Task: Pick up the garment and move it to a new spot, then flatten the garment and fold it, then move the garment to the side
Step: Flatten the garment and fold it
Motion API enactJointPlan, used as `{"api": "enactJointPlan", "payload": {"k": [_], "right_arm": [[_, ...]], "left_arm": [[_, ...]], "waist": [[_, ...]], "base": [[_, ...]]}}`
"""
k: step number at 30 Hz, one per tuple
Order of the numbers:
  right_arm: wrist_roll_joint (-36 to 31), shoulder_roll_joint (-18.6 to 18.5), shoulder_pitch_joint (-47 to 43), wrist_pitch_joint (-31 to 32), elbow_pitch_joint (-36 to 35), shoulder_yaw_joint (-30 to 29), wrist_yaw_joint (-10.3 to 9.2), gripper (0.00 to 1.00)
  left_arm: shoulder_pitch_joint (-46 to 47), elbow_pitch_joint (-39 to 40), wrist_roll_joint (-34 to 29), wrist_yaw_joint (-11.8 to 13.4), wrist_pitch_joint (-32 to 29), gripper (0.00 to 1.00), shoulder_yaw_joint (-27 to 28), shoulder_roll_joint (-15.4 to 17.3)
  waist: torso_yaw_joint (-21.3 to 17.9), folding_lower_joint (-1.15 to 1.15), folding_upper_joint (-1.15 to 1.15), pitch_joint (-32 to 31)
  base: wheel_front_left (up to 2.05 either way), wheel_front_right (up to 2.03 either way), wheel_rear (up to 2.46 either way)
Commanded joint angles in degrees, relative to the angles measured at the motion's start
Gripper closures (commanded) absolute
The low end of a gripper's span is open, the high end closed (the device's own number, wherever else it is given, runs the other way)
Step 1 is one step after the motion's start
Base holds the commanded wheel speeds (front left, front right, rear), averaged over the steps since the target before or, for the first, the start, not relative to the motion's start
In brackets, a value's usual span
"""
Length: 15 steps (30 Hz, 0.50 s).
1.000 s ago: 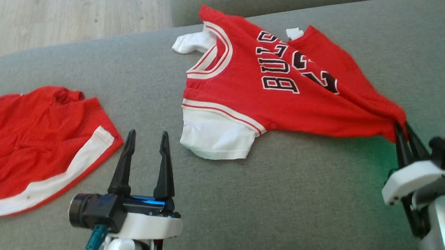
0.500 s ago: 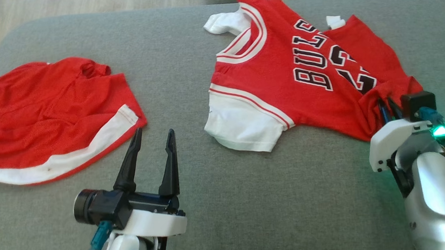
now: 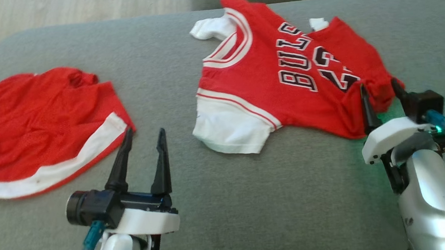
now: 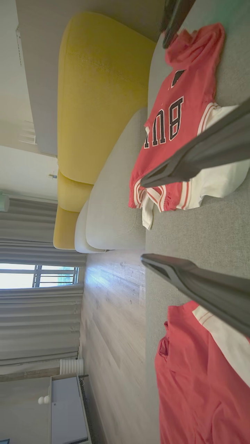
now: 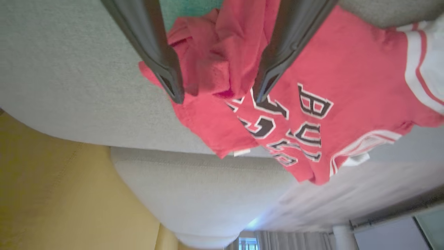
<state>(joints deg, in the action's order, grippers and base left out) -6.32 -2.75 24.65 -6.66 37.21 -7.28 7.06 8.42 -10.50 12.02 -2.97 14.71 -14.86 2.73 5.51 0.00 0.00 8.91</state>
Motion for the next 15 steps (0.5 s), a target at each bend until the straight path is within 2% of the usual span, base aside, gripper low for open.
{"api": "enactJointPlan", "payload": {"k": [1, 6, 15], "right_arm": [[1.2, -0.1, -0.1, -1.4, -2.5, 1.8, 0.43, 0.0], [6.9, -0.1, -5.1, -4.8, -8.3, 4.7, 0.43, 0.0], [16.5, -0.1, -15.1, -7.7, -17.6, 4.9, 0.43, 0.0]], "left_arm": [[1.9, 2.1, -0.5, 0.1, 0.3, 0.0, 2.1, 0.1], [1.3, 2.5, -0.9, 0.1, 0.3, 0.0, 3.1, 0.1], [0.7, 3.0, -1.5, -0.3, 0.3, 0.0, 3.9, 0.1]], "waist": [[-1.3, 0.0, 0.0, -0.6], [-4.6, 0.0, 0.0, -1.4], [-8.2, 0.0, 0.0, -2.2]], "base": [[0.0, 0.0, 0.0], [0.0, 0.0, 0.0], [0.0, 0.0, 0.0]]}}
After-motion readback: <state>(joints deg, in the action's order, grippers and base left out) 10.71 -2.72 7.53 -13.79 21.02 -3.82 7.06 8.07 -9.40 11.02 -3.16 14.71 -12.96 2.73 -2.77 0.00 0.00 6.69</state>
